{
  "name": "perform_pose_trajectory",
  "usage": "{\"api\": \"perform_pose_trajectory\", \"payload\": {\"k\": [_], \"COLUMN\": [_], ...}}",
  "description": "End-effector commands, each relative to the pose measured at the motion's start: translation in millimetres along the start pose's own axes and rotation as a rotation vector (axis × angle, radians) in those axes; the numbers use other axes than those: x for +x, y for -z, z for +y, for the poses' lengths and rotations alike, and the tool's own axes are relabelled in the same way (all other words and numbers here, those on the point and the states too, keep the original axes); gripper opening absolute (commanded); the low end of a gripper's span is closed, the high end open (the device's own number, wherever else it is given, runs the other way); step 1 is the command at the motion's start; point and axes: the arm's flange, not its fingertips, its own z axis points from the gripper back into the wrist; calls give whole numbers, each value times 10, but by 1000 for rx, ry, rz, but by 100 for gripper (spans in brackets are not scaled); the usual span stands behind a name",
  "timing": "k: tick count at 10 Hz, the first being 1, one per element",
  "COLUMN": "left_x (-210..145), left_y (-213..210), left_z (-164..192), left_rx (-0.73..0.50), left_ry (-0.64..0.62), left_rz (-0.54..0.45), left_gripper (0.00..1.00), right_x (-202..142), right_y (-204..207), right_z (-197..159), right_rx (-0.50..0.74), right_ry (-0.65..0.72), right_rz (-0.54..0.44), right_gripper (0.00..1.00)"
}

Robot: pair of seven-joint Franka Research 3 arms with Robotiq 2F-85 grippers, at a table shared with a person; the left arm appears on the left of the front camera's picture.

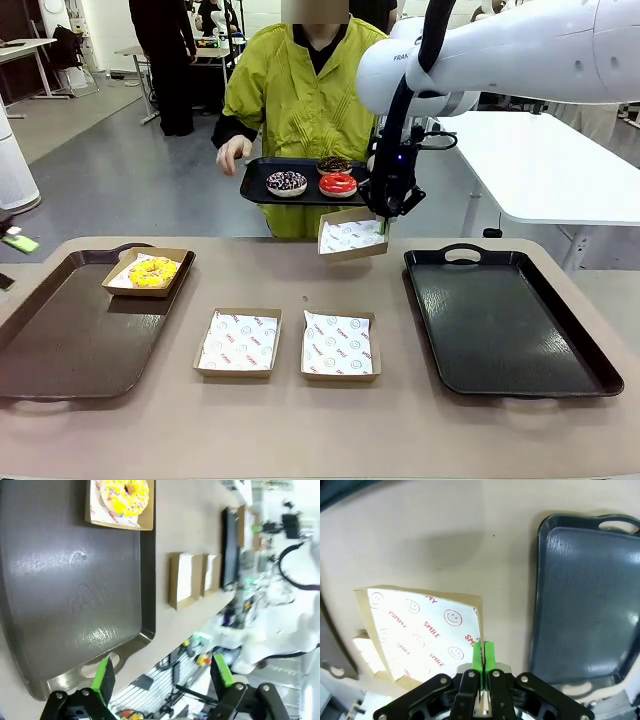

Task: Individually package the donuts and arrange them on the tray.
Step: Place the picked Paper togo box on the Handle tray while simultaneously picking up another Paper togo box from the table with the other hand.

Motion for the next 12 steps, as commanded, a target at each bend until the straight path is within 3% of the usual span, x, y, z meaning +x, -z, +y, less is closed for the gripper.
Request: {"api": "perform_pose_trajectory", "payload": {"k": [1,4,12], "left_x": [-32,-87,-149], "left_y": [-149,-318,-275], "left_z": [289,582,614], "left_rx": [-157,-265,-244], "left_ry": [-17,-73,-93], "left_rz": [-58,-95,-91], "left_gripper": [100,100,100], "right_x": [107,139,99], "right_y": [-22,-84,-55], "right_z": [78,101,48], "right_rx": [-4,-15,1], "right_ry": [32,41,14], "right_rz": [21,15,10], "right_gripper": [0,0,0]}}
